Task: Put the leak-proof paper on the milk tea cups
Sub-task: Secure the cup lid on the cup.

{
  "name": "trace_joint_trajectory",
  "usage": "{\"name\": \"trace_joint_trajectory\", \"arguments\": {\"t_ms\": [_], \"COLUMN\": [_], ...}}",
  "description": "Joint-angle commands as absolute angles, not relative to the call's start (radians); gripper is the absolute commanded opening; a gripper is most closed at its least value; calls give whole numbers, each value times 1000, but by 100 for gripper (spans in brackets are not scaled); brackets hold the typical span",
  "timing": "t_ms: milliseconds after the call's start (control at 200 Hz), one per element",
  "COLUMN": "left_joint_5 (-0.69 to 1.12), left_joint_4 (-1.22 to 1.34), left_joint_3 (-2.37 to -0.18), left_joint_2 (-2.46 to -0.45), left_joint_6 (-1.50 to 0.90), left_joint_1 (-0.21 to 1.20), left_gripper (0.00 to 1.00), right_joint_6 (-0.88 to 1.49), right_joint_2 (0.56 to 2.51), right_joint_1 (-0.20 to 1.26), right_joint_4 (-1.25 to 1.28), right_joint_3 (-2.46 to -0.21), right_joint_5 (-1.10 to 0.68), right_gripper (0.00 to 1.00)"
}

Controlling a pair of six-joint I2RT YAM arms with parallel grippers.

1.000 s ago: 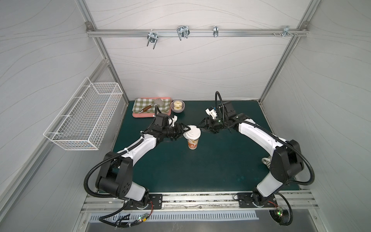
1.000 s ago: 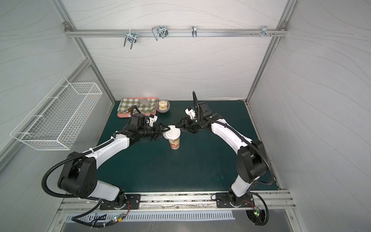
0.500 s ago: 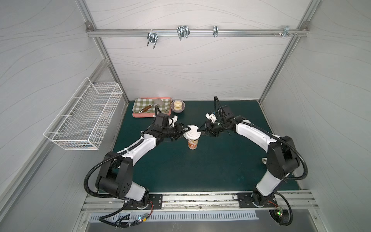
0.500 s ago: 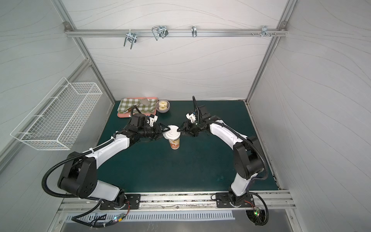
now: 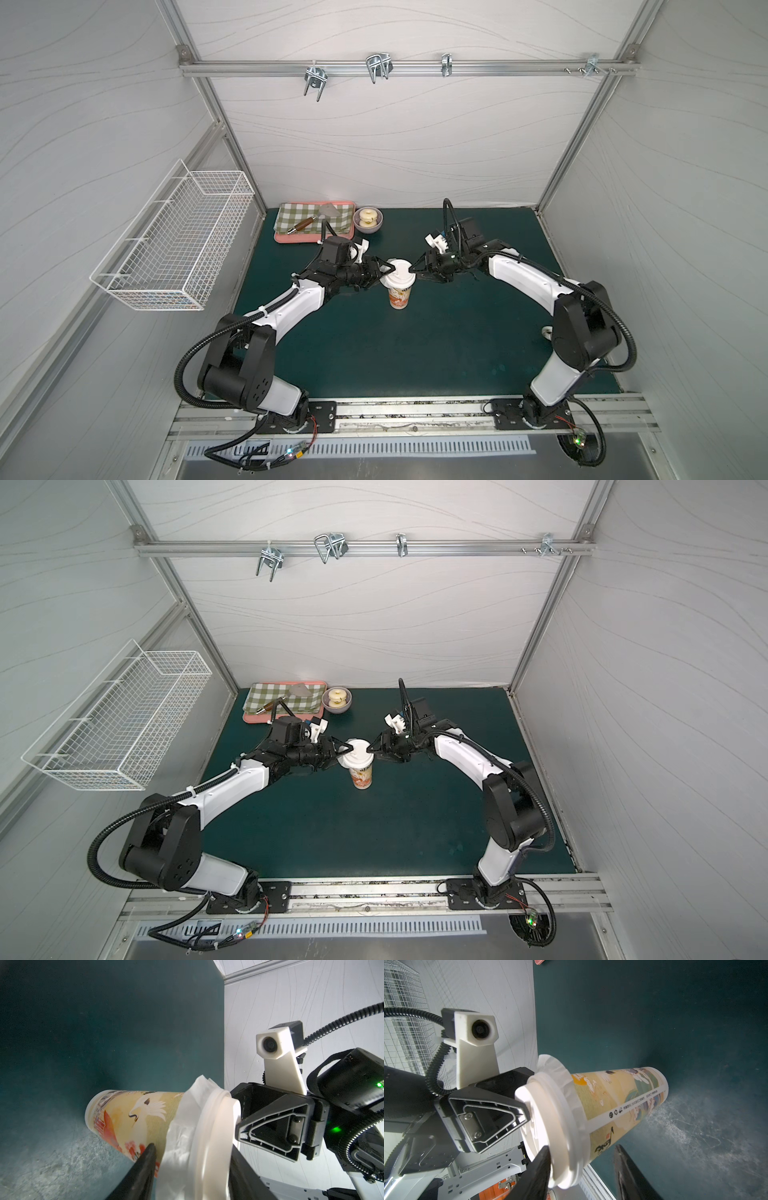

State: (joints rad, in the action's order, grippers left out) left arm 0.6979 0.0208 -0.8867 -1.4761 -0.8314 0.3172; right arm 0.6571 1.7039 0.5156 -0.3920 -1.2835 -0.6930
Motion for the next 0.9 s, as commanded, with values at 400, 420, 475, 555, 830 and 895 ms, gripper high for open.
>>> {"name": "trace_joint_trajectory", "arguments": {"t_ms": [400,420,475,555,830,895], "left_joint_5": [674,677,688,703,733,735], "left_joint_4": [-52,-54,-62,-71,-65,-63], "left_joint_3": [-851,-857,-874,-900,-950,-950], "left_joint_2": [-1465,-1461,-1451,-1433,-1401,-1402], "left_joint_6": [-848,-848,-847,-848,-870,-871], "left_joint_1": [295,295,295,295,290,288], "left_gripper": [54,54,58,61,72,71], "right_joint_6": [634,634,632,630,627,627], "right_joint_2": [1735,1735,1736,1737,1743,1746], "right_joint_1": [509,509,510,510,515,518], "right_joint_4": [-455,-456,-457,-457,-462,-462], "right_joint_3": [-1272,-1272,-1273,-1275,-1288,-1291], "right_joint_5": [-643,-642,-643,-642,-641,-641], "right_gripper": [50,50,50,50,50,50]}}
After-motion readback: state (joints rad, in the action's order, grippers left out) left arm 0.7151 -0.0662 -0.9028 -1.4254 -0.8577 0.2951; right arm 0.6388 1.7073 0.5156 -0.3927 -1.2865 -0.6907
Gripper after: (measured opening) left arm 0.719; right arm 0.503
